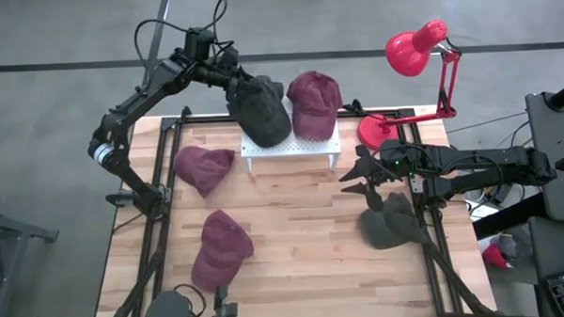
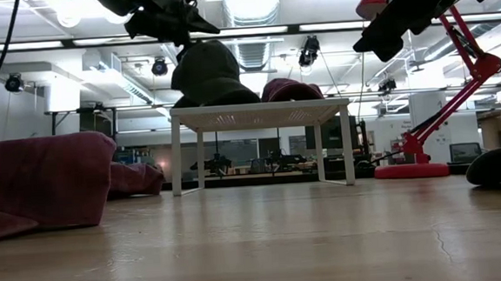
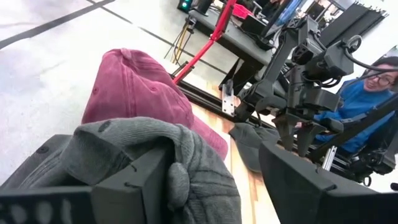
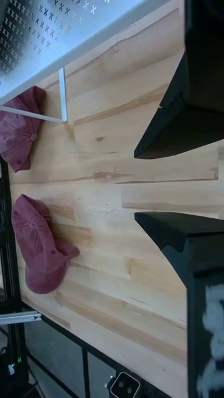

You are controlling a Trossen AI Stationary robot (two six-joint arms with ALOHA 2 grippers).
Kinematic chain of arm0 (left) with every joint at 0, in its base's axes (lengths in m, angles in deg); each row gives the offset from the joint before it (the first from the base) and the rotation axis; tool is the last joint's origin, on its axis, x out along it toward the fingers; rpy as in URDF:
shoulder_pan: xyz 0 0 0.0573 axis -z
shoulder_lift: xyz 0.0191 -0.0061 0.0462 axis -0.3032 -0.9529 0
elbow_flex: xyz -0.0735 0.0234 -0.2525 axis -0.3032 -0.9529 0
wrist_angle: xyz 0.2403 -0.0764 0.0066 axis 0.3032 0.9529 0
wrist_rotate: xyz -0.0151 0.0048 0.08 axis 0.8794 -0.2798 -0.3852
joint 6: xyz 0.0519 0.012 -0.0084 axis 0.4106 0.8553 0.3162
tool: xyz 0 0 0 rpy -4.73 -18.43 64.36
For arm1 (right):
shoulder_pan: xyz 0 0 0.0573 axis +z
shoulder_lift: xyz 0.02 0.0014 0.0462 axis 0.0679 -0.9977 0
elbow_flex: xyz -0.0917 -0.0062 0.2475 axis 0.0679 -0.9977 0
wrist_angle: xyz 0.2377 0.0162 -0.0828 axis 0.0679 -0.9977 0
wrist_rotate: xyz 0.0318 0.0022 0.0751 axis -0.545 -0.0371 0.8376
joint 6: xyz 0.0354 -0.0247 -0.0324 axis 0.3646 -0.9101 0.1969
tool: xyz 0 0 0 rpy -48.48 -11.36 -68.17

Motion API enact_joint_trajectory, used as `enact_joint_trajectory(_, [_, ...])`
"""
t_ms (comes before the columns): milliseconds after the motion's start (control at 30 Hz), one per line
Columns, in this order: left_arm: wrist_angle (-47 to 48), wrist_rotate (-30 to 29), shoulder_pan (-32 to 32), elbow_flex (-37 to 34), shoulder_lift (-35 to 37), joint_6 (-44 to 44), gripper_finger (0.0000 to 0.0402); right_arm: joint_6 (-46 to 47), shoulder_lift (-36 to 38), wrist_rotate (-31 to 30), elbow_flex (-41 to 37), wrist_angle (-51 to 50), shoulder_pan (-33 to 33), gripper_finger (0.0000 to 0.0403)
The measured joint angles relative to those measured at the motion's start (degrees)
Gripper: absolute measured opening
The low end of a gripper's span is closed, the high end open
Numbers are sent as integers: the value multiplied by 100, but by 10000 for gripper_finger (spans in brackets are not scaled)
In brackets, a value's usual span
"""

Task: Pick & Place hat
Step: Stack the left black cap on top of the black cap on the shelf

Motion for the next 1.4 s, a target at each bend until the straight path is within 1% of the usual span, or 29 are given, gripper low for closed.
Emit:
enact_joint_trajectory(233, [98, -81, 4, 31, 19, -4, 229, 0, 0, 0, 0, 2, 0, 130])
enact_joint_trajectory(333, [312, -480, 7, 31, 68, 171, 229, 0, 0, 0, 0, 2, 0, 127])
enact_joint_trajectory(533, [689, -792, 11, 188, 74, 354, 229, 0, 0, 2, 0, 2, 0, 134])
enact_joint_trajectory(667, [1266, -1397, 43, 388, 79, 761, 229, 0, 0, 7, 0, 2, 0, 139])
enact_joint_trajectory(733, [1459, -1565, 68, 467, 79, 883, 230, 0, 0, 9, 0, 4, 0, 141])
enact_joint_trajectory(833, [1566, -1833, 121, 562, 79, 964, 229, 0, 0, 15, 0, 2, 0, 141])
enact_joint_trajectory(1033, [1664, -2770, 272, 699, 79, 1195, 229, 0, 0, 15, 0, 4, 0, 130])
enact_joint_trajectory(1300, [1635, -3411, 622, 702, 79, 1496, 230, -2, 0, 15, 0, 3, 0, 123])
enact_joint_trajectory(1400, [1573, -3497, 752, 719, 79, 1655, 229, -2, 0, 15, 0, 2, 0, 127])
